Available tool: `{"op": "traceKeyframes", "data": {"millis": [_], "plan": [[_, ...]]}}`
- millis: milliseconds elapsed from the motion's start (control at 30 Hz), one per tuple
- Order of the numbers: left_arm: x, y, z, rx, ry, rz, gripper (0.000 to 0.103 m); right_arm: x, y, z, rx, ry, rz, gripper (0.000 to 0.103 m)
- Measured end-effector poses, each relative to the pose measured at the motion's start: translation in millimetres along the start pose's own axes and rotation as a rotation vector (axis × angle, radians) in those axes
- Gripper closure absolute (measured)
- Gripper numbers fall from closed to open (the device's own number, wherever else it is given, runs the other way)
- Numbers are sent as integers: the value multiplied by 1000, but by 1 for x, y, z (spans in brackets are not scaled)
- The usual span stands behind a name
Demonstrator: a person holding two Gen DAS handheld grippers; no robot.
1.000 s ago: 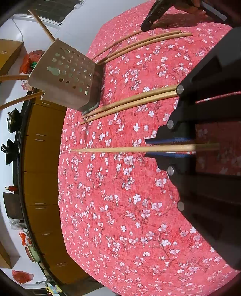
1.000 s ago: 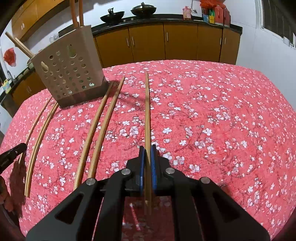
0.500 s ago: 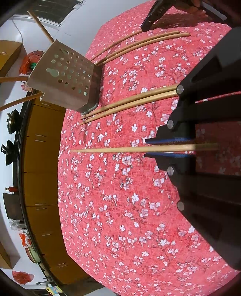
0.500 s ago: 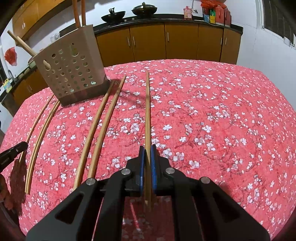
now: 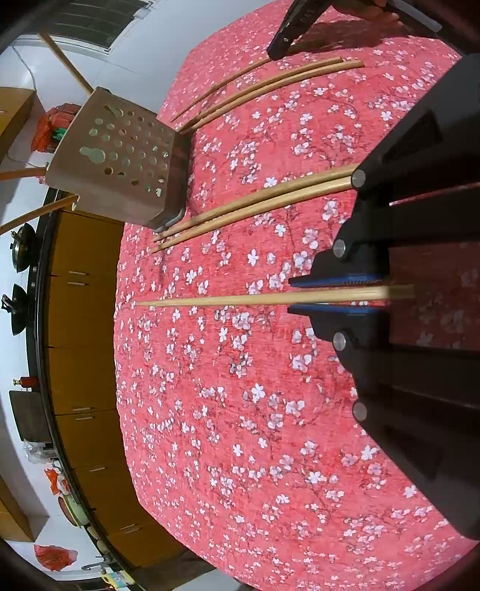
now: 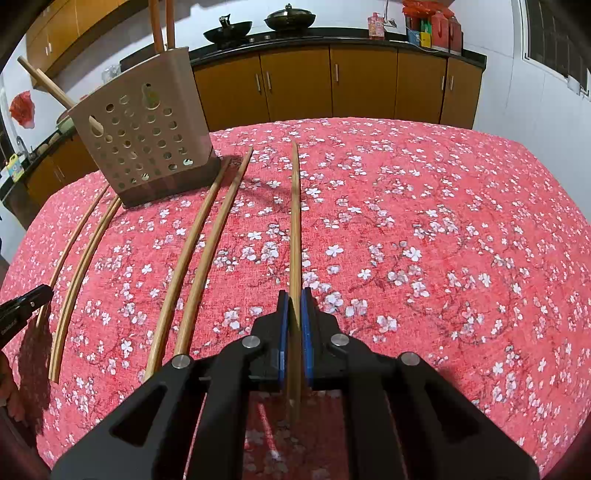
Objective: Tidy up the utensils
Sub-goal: 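Lift both held chopsticks upright off the table toward the beige holder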
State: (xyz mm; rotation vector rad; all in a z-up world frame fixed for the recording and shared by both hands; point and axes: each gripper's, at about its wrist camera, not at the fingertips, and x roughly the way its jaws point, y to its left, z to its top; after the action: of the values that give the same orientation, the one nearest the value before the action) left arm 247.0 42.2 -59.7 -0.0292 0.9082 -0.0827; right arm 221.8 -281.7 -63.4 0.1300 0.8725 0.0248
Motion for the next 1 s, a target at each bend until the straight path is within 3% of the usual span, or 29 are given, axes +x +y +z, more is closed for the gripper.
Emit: {"op": "traceKeyframes", "data": {"millis": [333, 467, 1000], "plan": [[0, -7, -2, 37, 6, 27, 95, -4, -4, 0, 24, 0, 22, 95], [-4, -1, 5, 15, 25, 6, 95, -24, -6, 3, 31, -49, 34, 95], [-88, 7, 54, -4, -198, -41, 95, -105, -15, 43, 60, -291, 63, 96]]}}
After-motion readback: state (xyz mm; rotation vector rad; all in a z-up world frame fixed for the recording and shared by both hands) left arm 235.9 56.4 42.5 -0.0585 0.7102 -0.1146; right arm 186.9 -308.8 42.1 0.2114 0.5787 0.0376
